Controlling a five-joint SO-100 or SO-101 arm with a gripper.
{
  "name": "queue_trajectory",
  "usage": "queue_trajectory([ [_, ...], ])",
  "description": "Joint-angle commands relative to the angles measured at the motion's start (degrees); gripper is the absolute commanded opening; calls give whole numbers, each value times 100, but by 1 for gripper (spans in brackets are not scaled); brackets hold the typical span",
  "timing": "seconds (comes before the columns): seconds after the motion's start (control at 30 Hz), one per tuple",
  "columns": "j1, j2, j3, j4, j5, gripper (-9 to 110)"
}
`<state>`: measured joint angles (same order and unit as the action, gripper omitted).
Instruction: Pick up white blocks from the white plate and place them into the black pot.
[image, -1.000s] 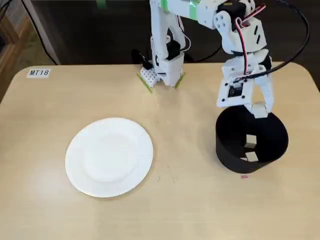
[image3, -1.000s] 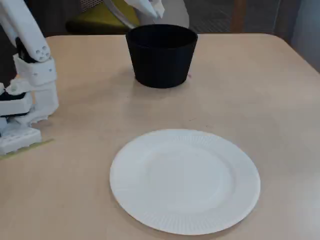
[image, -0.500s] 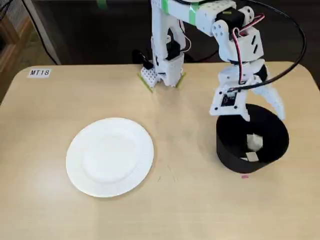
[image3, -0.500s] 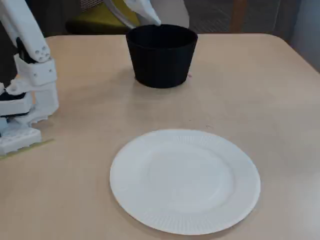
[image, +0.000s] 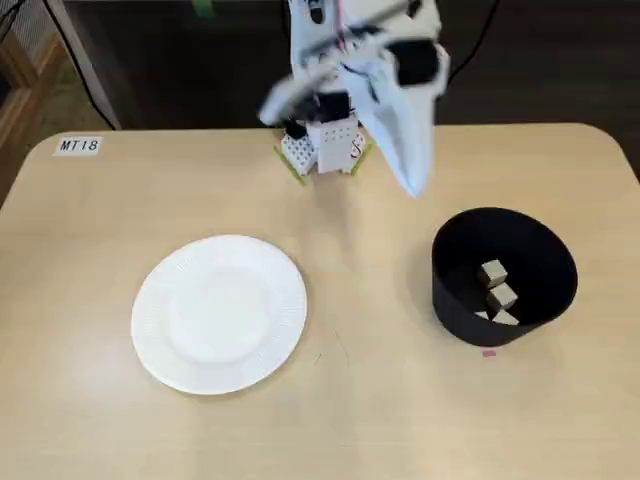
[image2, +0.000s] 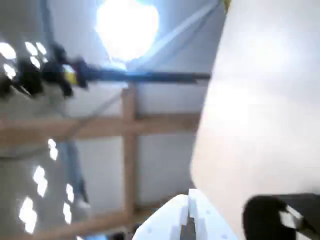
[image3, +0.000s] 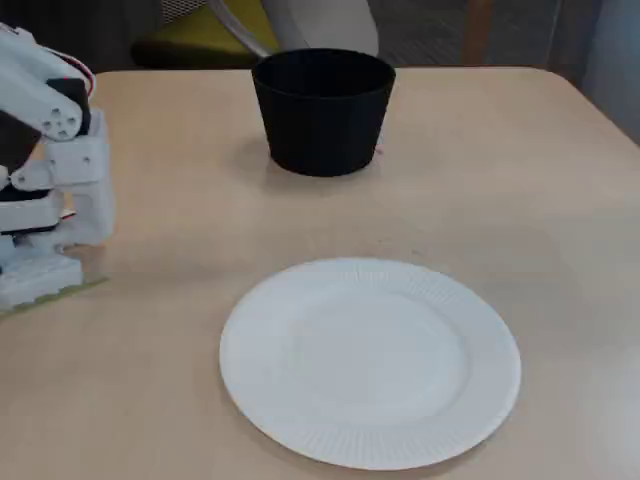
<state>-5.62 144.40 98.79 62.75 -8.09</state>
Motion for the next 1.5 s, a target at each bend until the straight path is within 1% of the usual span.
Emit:
queue_trajectory([
  [0.0, 360, 1178, 501, 44, 536, -2],
  [0.13, 387, 2549, 1890, 316, 598, -2],
  [0.27, 272, 4096, 3612, 466, 545, -2],
  [0.37, 202, 4192, 4192, 782, 123, -2],
  [0.47, 352, 4192, 4693, 712, -167, -2],
  [0.57, 466, 4192, 5133, 457, -123, -2],
  [0.8, 466, 4192, 6469, 334, 176, -2],
  [0.97, 457, 4201, 7119, 88, 272, -2],
  [1.47, 352, 4201, 7137, 44, 264, -2],
])
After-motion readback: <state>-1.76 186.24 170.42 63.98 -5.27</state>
